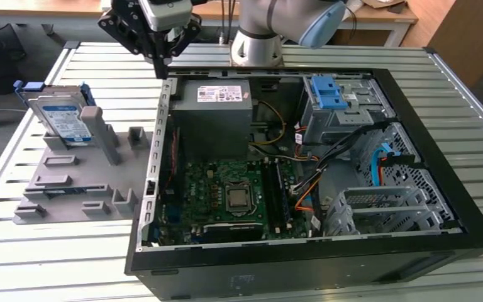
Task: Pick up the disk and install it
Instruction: 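Reach for the disk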
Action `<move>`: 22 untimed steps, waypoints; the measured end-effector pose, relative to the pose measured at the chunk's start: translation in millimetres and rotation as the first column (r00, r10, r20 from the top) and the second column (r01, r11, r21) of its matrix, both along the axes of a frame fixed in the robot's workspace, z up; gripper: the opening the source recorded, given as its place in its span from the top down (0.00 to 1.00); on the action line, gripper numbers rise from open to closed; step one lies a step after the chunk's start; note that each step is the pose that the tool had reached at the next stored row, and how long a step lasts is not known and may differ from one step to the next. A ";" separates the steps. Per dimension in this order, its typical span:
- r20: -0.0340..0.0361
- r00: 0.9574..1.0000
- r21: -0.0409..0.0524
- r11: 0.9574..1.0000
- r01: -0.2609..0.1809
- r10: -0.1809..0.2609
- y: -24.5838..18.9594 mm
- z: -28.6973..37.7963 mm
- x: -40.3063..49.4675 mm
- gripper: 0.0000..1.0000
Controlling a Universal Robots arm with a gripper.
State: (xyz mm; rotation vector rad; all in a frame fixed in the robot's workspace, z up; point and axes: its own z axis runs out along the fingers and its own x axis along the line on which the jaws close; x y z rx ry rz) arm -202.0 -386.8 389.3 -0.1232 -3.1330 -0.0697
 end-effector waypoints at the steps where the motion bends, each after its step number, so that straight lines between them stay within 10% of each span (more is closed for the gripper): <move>1: 0.000 1.000 0.000 1.000 0.000 0.000 0.1 0.0 -0.8 0.89; 22: 0.000 1.000 0.000 1.000 0.000 0.000 1.9 -0.2 -16.2 0.89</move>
